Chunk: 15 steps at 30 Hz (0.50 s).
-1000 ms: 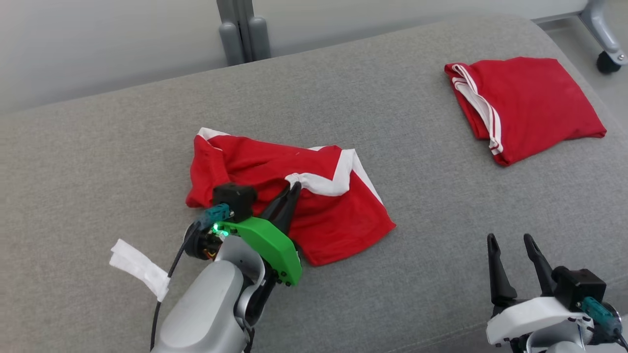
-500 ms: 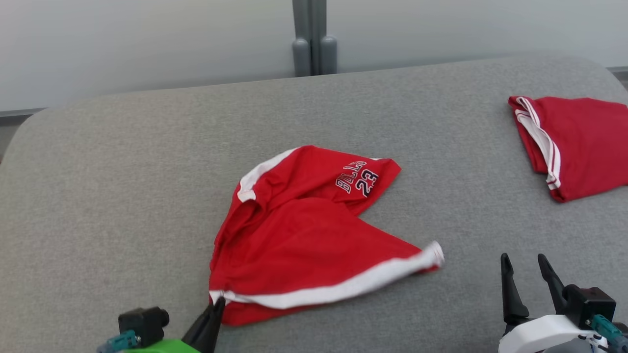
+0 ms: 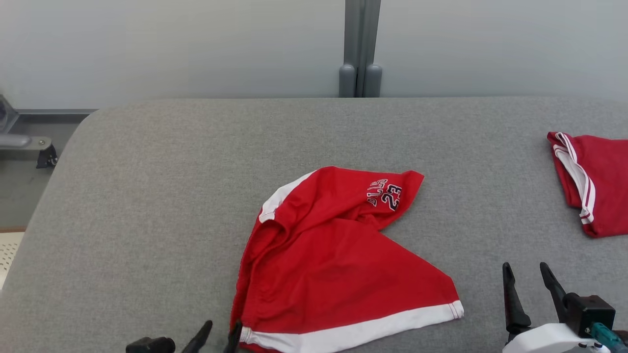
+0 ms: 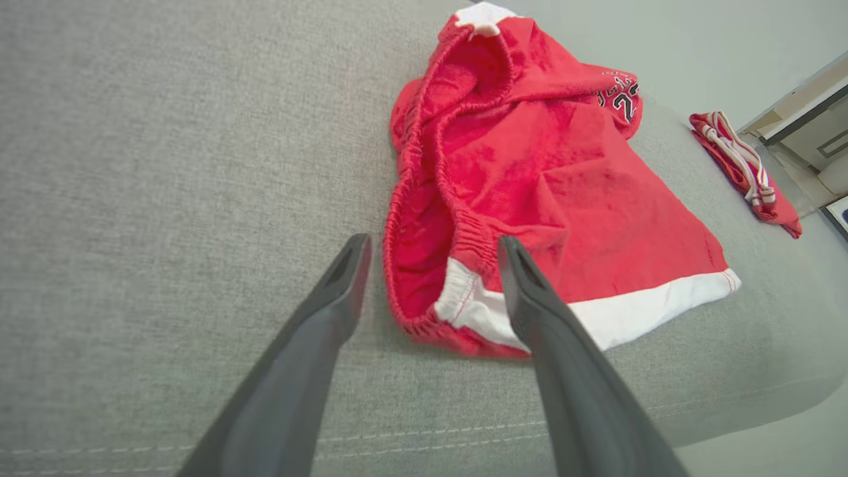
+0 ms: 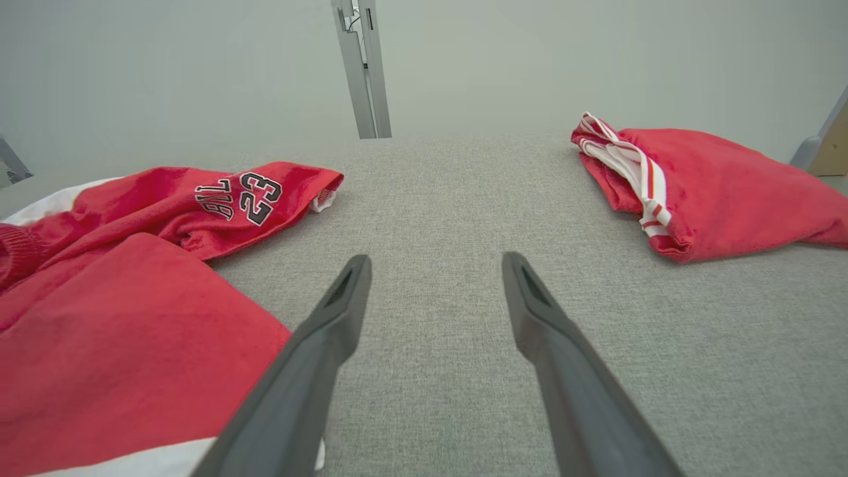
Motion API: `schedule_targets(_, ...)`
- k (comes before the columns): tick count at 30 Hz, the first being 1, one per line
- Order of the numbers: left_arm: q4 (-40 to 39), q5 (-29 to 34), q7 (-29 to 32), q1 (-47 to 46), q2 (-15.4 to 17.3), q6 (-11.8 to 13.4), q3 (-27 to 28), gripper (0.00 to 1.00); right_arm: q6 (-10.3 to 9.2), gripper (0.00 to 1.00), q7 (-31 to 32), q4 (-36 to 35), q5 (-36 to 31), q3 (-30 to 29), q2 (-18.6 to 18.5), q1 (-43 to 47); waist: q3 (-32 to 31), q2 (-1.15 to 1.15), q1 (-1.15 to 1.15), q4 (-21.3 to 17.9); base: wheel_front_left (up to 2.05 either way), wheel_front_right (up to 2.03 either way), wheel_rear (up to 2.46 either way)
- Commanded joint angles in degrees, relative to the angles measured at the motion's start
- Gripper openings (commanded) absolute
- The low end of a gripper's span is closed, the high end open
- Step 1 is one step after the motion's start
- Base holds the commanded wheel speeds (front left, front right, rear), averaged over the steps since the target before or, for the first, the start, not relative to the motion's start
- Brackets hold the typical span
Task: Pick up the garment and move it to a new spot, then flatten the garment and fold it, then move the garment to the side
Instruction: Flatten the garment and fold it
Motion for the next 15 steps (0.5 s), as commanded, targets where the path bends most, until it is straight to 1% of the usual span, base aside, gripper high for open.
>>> schedule_targets(1, -0.34, 2.23, -1.65, -1.0, 1.18, 0.58, 0.04, 1.0, -0.09, 1.0, -0.13, -0.54, -0.7, -0.05, -0.17, 0.25, -0.77, 0.0, 0.0, 0.57, 0.0, 0.0, 0.0)
schedule_targets(5, -2.87, 5.44, -5.49, -0.51, 1.31, 2.66, 1.11, 1.0, -0.09, 1.0, -0.12, -1.95, -0.99, -0.65, -0.17, 0.93, -1.59, 0.0, 0.0, 1.13, 0.0, 0.0, 0.0)
schedule_targets(9, -5.77, 8.52, -7.13, 0.74, 0.36, 4.07, 3.95, 1.0, -0.09, 1.0, -0.12, -4.05, -1.56, -0.68, -0.17, 1.32, -2.3, 0.0, 0.0, 1.28, 0.0, 0.0, 0.0)
schedule_targets(11, -7.45, 9.44, -7.33, 1.41, -0.87, 4.21, 6.52, 1.0, -0.09, 1.0, -0.12, -5.23, -1.32, -0.51, -0.17, 1.31, -2.62, 0.0, 0.0, 1.2, 0.0, 0.0, 0.0)
schedule_targets(15, -10.81, 15.99, -7.31, 3.32, -3.46, 3.1, 13.16, 1.0, -0.09, 1.0, -0.12, -7.14, -1.13, 0.62, -0.17, 1.42, -2.83, 0.0, 0.0, 0.9, 0.0, 0.0, 0.0)
